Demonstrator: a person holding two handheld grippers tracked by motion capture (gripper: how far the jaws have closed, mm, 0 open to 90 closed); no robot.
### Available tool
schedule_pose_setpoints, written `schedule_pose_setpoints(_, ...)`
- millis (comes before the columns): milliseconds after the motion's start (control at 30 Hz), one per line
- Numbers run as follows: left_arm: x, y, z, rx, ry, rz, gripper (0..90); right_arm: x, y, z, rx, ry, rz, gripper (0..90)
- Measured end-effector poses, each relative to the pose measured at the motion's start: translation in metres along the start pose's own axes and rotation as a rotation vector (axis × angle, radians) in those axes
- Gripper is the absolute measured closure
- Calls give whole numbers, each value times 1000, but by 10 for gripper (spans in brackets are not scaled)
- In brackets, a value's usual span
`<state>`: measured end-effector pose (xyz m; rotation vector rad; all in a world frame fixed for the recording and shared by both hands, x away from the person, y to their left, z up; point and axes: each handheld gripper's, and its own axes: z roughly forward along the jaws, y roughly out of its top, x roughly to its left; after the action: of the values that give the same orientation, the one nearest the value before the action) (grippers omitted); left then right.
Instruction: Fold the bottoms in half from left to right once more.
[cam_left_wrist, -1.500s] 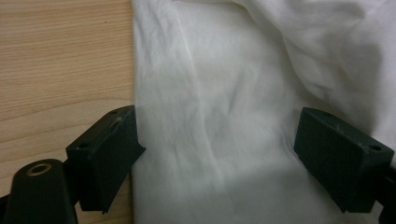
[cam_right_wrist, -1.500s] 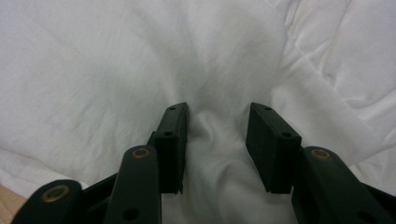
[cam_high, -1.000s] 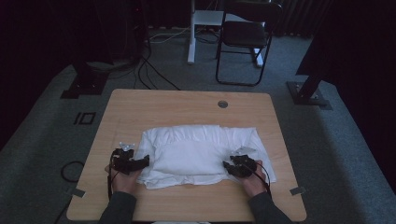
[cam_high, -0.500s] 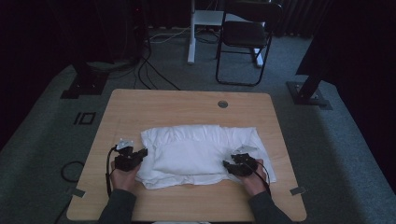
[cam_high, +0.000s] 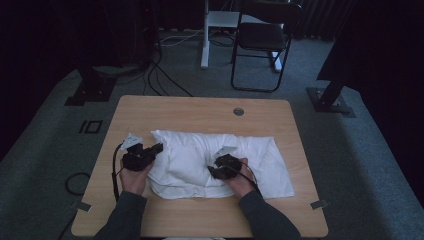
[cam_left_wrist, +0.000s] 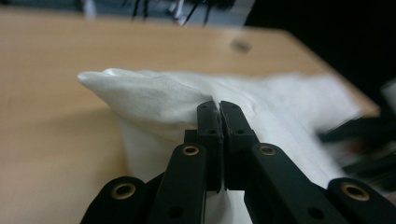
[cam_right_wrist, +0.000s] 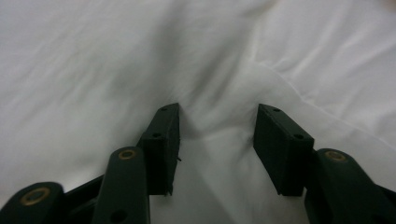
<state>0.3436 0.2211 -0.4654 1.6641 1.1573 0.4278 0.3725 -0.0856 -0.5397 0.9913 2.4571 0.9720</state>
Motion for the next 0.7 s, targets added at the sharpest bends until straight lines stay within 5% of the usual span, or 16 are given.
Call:
schedule_pose_setpoints(67,-10,18,-5,-41,-14,34,888,3,3,10,-34,41,37,514)
schedule_pose_setpoints(167,-24,35,-4,-61,-43,80,888,14,10,15,-33,29,22,519)
schedule_pose_setpoints(333,-38,45,5,-57,-61,129,888,27,21,24,-50,64,10,504)
schedule_pose_setpoints(433,-39,46,7,-64,-71,121,887,25,20,6,-98,88,5,433)
schedule_pose_setpoints(467,-39,46,7,-64,-73,119,888,23,17,-6,-142,78,6,433)
schedule_pose_setpoints(533,-40,48,7,-63,-79,118,887,21,11,-12,-144,53,9,436)
schedule_pose_setpoints(633,-46,51,7,-70,-96,134,887,28,7,9,-54,53,-6,427)
schedule_pose_setpoints(700,-51,53,7,-69,-96,160,887,41,13,22,-91,56,-6,433)
